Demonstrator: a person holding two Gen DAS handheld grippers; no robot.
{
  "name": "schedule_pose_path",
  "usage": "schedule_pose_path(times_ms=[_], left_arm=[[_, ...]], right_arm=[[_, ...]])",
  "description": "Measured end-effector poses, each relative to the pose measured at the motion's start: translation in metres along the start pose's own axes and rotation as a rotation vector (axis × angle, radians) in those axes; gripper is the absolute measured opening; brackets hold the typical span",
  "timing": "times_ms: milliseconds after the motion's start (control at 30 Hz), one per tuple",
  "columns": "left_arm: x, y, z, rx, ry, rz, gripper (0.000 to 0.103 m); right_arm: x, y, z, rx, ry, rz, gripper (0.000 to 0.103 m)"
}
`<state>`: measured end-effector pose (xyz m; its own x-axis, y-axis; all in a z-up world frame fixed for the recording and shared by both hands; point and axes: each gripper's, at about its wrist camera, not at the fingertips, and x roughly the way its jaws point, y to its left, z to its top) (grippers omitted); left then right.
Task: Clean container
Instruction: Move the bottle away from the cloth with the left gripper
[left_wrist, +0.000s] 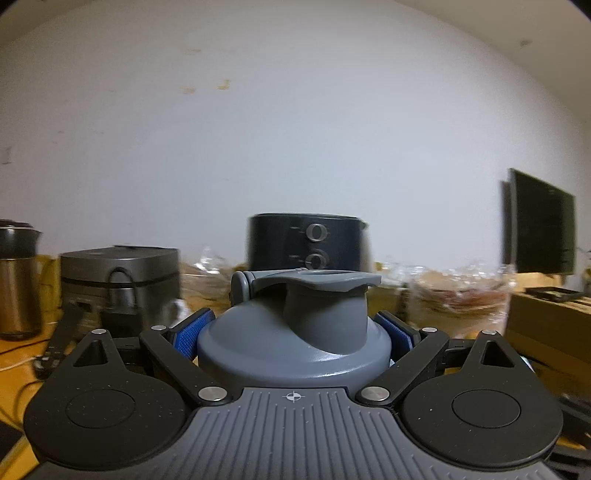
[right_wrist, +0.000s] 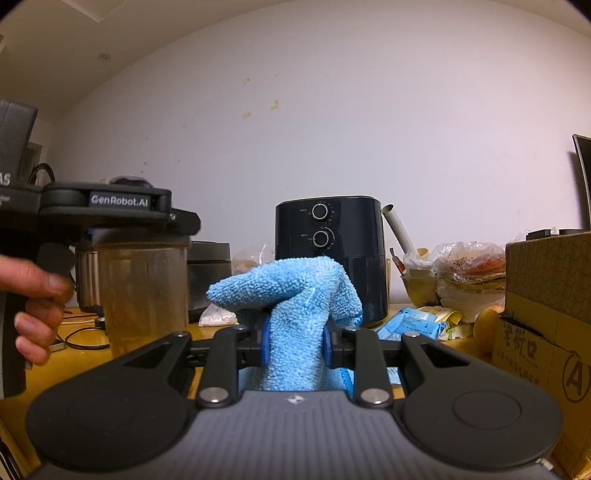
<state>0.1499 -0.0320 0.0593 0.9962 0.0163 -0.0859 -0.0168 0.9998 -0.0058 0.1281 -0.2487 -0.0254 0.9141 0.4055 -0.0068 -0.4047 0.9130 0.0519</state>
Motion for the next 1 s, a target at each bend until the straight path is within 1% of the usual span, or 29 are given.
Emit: schedule_pose_path(times_ms=[133,333,467,633,1000], left_arm=[[0.002,0.003,0.008,-0.001,0.002,0.037,0.094],[0.011,0.006,0.016,0.006,0.005,0.046,0.094],[0.020,0.009,0.019,0.001,0.006,0.045,0.094],[0.031,0.014,0.022,-0.001,0.005,0.045,0.094],[0.060,0.029,0.019,-0.016,0.002,0.014,0.094]], right_arm=[[0.000,0.000,0.000,0.002,0.005,0.001,0.025],[0.000,-0.001,0.000,0.005,0.010,0.009,0.025],[0.000,0.000,0.000,0.004,0.010,0.016,0.021],[0.001,-0.001,0.000,0.006,0.011,0.014,0.021],[0.000,0.001,-0.001,0.012,0.018,0.008,0.021]])
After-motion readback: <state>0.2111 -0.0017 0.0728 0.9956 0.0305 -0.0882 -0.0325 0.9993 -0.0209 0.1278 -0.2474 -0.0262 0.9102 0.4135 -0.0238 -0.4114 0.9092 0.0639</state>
